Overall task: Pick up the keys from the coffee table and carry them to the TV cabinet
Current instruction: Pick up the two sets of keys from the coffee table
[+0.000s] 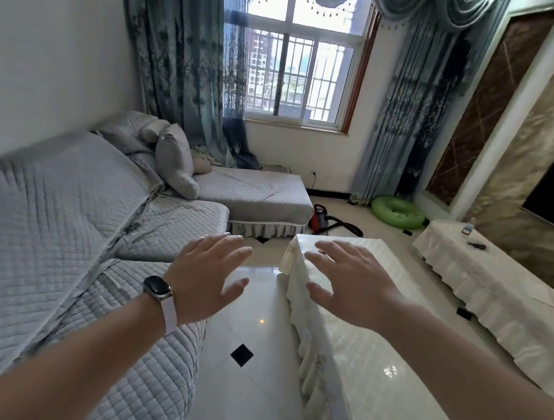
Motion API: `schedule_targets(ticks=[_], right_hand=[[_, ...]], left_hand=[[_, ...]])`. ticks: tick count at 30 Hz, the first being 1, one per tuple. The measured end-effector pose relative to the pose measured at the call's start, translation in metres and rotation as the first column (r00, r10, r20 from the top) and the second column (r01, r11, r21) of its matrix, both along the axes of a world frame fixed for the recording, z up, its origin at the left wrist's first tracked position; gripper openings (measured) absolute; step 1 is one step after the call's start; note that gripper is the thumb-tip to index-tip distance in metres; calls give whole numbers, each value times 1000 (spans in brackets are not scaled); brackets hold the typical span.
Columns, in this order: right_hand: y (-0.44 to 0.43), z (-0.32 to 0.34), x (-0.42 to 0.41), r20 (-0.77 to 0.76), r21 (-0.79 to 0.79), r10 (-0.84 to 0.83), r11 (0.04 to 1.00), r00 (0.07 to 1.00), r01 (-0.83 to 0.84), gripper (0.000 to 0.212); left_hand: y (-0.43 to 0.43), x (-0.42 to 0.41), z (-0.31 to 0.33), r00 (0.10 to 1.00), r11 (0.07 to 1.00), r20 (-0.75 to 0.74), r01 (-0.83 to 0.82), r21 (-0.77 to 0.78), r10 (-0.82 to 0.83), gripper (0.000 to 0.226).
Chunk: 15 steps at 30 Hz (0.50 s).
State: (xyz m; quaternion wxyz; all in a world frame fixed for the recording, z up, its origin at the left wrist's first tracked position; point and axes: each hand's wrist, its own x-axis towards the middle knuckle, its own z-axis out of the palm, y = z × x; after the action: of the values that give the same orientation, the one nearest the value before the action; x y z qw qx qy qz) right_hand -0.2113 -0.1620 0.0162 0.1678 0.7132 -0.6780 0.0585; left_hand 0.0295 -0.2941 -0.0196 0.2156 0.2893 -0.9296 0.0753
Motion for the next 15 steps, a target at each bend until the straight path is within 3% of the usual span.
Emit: schedule_targets(ticks=[15], right_hand=[[-165, -43, -77, 60, 51, -4, 999, 998, 1, 53]], left_hand=[[-162, -73, -14, 998, 1000, 55, 4, 28, -5, 49]])
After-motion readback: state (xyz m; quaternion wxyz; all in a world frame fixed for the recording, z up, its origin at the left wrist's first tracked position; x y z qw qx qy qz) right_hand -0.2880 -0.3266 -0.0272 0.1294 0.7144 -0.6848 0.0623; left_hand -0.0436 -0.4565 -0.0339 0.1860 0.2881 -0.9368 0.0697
